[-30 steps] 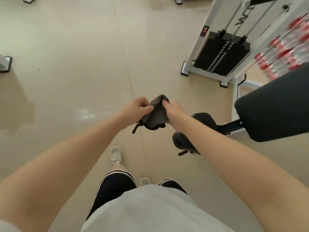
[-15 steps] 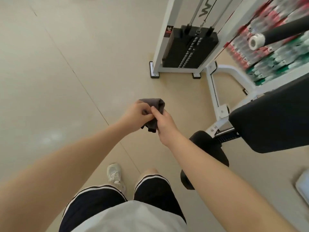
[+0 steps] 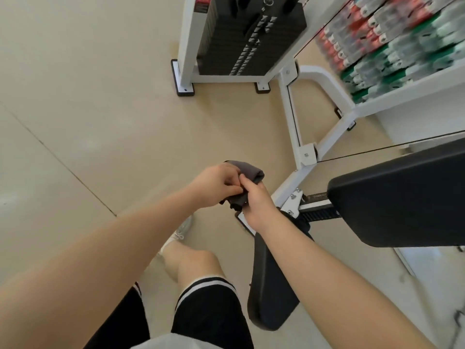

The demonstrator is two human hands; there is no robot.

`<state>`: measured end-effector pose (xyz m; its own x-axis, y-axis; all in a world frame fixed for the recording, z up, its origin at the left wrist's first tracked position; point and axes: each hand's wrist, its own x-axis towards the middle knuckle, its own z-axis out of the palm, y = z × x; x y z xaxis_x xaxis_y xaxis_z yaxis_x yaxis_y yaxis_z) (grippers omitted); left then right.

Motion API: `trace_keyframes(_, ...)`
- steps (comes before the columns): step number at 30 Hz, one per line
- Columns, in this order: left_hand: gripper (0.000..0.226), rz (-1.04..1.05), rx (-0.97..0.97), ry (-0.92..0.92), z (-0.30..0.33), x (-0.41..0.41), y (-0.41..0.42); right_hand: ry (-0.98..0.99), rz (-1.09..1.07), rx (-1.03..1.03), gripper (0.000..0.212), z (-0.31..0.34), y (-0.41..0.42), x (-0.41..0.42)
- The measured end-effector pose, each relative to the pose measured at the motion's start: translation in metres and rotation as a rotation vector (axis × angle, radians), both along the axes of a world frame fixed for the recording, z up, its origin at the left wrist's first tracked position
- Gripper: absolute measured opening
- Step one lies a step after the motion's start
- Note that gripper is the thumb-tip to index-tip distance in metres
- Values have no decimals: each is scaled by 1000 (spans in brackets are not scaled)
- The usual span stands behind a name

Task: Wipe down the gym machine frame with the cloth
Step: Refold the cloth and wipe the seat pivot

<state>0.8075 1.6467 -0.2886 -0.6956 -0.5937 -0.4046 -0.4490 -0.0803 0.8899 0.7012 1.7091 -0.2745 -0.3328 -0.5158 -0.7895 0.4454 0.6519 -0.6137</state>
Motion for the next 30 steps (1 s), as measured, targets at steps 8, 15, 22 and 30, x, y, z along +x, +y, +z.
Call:
trace_keyframes(8, 15, -72, 79, -47, -167, -73, -40, 250, 24, 217, 25, -165, -31, -77)
trace_keyframes(15, 19, -268, 104, -103, -311, -128, -32, 729, 384, 306, 31, -265, -21, -156)
trace_keyframes(22, 28, -499, 52, -4, -363, -219, -9, 1363, 1137, 333, 53, -249, 10, -291)
trace_keyframes(30, 54, -803, 114, 126, -393, -281, 48, 1156, 1566, 878, 37, -279, 78, -340)
